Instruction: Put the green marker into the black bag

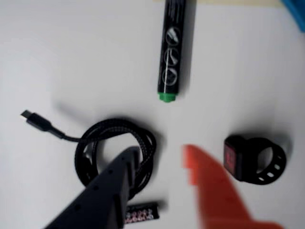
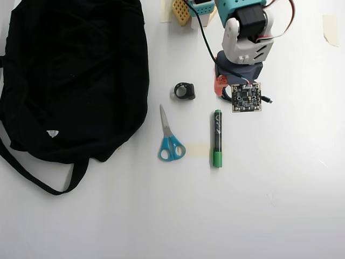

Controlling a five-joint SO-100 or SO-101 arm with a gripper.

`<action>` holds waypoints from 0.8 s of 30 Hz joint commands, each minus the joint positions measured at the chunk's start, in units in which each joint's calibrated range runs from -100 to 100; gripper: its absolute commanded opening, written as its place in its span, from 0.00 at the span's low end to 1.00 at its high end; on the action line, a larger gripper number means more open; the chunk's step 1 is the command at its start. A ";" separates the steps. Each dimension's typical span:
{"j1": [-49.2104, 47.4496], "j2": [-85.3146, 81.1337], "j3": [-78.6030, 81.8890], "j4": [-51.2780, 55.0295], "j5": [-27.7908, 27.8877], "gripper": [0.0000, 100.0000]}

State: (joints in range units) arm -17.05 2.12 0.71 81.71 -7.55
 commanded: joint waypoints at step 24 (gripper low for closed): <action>0.67 27.26 -29.10 5.37 -3.73 0.32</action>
State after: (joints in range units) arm -16.24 29.02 -26.34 87.12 -11.36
